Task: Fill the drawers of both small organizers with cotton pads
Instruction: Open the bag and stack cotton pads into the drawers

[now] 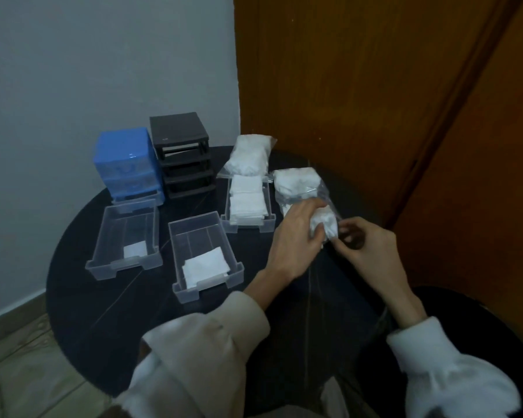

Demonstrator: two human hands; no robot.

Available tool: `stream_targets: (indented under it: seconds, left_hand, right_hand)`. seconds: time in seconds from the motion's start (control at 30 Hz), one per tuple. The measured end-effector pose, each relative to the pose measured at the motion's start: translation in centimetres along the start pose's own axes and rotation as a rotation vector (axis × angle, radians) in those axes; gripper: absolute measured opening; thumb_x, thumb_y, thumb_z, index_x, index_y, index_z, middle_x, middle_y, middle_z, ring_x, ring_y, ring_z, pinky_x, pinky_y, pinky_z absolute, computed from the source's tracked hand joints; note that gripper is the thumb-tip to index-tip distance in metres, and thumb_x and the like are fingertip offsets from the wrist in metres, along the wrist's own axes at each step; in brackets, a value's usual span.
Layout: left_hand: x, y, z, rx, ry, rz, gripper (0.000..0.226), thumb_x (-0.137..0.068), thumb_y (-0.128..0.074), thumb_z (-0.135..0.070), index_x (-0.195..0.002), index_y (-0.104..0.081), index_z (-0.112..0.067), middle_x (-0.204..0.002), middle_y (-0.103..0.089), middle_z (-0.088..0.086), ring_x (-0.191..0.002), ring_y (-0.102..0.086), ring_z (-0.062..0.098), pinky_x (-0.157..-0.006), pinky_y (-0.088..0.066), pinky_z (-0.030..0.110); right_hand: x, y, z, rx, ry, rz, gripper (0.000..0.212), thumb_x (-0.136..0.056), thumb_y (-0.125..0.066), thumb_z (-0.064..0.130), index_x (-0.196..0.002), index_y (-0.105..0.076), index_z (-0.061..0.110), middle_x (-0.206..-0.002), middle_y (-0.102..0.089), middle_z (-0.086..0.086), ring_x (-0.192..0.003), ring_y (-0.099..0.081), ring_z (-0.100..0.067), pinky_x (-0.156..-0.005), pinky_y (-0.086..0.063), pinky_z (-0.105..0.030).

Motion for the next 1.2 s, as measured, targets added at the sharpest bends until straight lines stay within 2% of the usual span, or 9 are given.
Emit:
stream_targets:
  seconds: [0.1, 0.23, 0.4, 0.53, 0.63, 0.73, 0.9, 1.0, 1.2]
  left_hand:
    - [0.0, -0.6, 0.6, -0.017, -0.001, -0.007, 0.035, -0.089, -0.058, -0.015, -0.123, -0.053, -0.017, -0.124, -0.056, 0.001, -0.116, -0.049, 0.011, -0.099, -0.042, 0.029]
    - [0.2, -1.0, 1.1, -0.022, -0.006, -0.070, 0.032, -0.086, -0.064, -0.014, -0.117, -0.057, -0.015, -0.116, -0.058, 0.001, -0.110, -0.050, 0.011, -0.097, -0.043, 0.031]
    - [0.0, -1.0, 1.6, -0.054, -0.034, -0.103, 0.030, -0.084, -0.063, -0.010, -0.113, -0.058, -0.014, -0.112, -0.059, 0.002, -0.107, -0.051, 0.013, -0.094, -0.043, 0.033]
    - [0.0, -1.0, 1.5, -0.053, -0.040, -0.112, 0.028, -0.085, -0.062, -0.010, -0.112, -0.058, -0.014, -0.110, -0.059, 0.002, -0.106, -0.052, 0.015, -0.093, -0.044, 0.034]
    - [0.1, -1.0, 1.5, -0.052, -0.051, -0.109, 0.029, -0.083, -0.063, -0.007, -0.112, -0.058, -0.012, -0.109, -0.060, 0.003, -0.103, -0.053, 0.016, -0.090, -0.045, 0.035]
    - [0.1, -1.0, 1.4, -0.046, -0.034, -0.106, 0.030, -0.083, -0.063, -0.005, -0.112, -0.059, -0.011, -0.108, -0.060, 0.004, -0.103, -0.053, 0.017, -0.090, -0.046, 0.036]
    - [0.1, -1.0, 1.1, -0.079, -0.060, -0.091, 0.029, -0.085, -0.062, -0.006, -0.113, -0.058, -0.012, -0.109, -0.060, 0.004, -0.105, -0.054, 0.016, -0.092, -0.045, 0.033]
    - [0.1, -1.0, 1.2, -0.092, -0.066, -0.091, 0.028, -0.086, -0.061, -0.008, -0.113, -0.058, -0.012, -0.110, -0.060, 0.003, -0.106, -0.053, 0.016, -0.093, -0.044, 0.032]
    - [0.3, -0.9, 1.0, -0.141, -0.097, -0.057, 0.031, -0.087, -0.058, -0.008, -0.118, -0.055, -0.013, -0.115, -0.058, 0.004, -0.109, -0.052, 0.016, -0.095, -0.044, 0.033]
  right_hand:
    - [-0.3, -0.6, 0.0, 0.008, -0.013, -0.021, 0.023, -0.078, -0.075, 0.029, -0.097, -0.066, 0.020, -0.084, -0.065, 0.007, -0.075, -0.061, -0.005, -0.068, -0.051, -0.024]
    - [-0.8, -1.3, -0.2, 0.014, -0.030, -0.050, 0.015, -0.081, -0.071, 0.021, -0.095, -0.068, 0.014, -0.082, -0.068, 0.001, -0.071, -0.062, -0.008, -0.067, -0.053, -0.027]
    - [-0.5, -1.1, -0.3, -0.039, -0.031, -0.050, 0.007, -0.080, -0.070, 0.014, -0.085, -0.067, 0.017, -0.075, -0.066, 0.003, -0.066, -0.060, -0.005, -0.062, -0.049, -0.021]
    - [-0.2, -0.3, -0.4, -0.075, -0.053, -0.046, 0.014, -0.076, -0.071, 0.008, -0.083, -0.066, 0.018, -0.074, -0.064, 0.006, -0.068, -0.058, -0.001, -0.063, -0.046, -0.014]
    - [0.1, -0.2, 0.1, -0.018, -0.046, 0.022, 0.025, -0.072, -0.076, 0.020, -0.094, -0.064, 0.021, -0.086, -0.064, 0.009, -0.078, -0.058, -0.004, -0.070, -0.050, -0.024]
    - [0.2, -0.6, 0.7, 0.127, -0.029, 0.030, 0.034, -0.069, -0.078, 0.029, -0.097, -0.059, 0.025, -0.091, -0.059, 0.012, -0.085, -0.053, -0.006, -0.071, -0.046, -0.028]
    - [0.4, -0.9, 0.8, 0.179, 0.025, -0.083, 0.012, -0.079, -0.070, 0.021, -0.087, -0.061, 0.020, -0.083, -0.060, 0.006, -0.075, -0.056, -0.011, -0.060, -0.044, -0.028]
    - [0.4, -0.2, 0.9, 0.112, 0.070, -0.123, 0.007, -0.086, -0.063, 0.021, -0.090, -0.066, 0.015, -0.084, -0.061, 0.001, -0.076, -0.056, -0.012, -0.063, -0.047, -0.031]
    - [0.0, 1.8, 2.1, 0.004, 0.122, -0.180, 0.009, -0.086, -0.063, 0.009, -0.090, -0.067, 0.015, -0.083, -0.063, 0.001, -0.074, -0.054, -0.003, -0.068, -0.040, -0.009]
Point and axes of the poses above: each hand's wrist, its own x-axis away from the middle knuckle, its own y-axis out of the back of the hand, z = x × y, the point moved 1 cm from there along -x, towards the middle knuckle
